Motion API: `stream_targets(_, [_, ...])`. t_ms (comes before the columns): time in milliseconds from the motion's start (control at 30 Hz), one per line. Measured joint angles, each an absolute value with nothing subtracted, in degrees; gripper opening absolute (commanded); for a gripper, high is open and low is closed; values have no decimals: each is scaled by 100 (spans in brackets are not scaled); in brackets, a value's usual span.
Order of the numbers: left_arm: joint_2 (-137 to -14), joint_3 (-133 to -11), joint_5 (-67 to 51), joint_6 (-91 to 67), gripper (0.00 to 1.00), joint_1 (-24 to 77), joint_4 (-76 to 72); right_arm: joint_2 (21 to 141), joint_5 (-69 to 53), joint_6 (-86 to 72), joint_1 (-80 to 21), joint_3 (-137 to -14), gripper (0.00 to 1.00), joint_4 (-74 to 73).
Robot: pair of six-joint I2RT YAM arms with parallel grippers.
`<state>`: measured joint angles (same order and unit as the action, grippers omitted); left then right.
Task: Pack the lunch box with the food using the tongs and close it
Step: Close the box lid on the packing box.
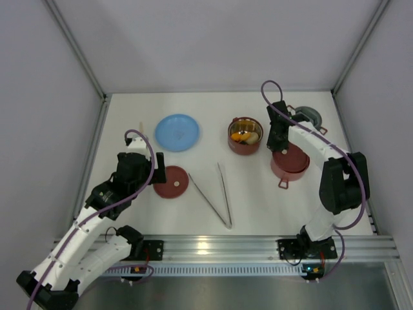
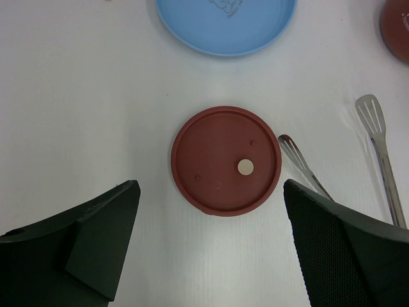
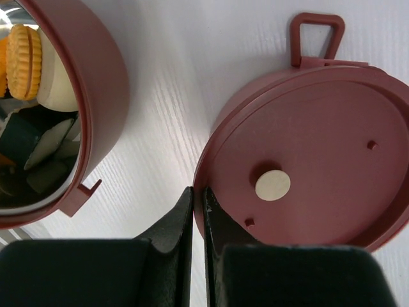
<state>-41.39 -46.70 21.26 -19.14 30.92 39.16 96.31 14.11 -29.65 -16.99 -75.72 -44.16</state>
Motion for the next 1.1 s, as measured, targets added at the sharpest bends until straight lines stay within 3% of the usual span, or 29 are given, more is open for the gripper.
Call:
stream_targets(800, [-4139, -4670, 2126, -1914, 99, 3092, 3916, 9308, 1400, -3022, -1581, -6755, 4, -3892])
stream_targets(933, [-4139, -4670, 2126, -1914, 99, 3092, 3916, 9299, 1398, -3017, -1581, -6737, 9, -3881])
stream_targets(1100, [-4139, -4670, 2126, -1914, 99, 3092, 3916, 9282, 1374, -3006, -1559, -6702, 33, -3822])
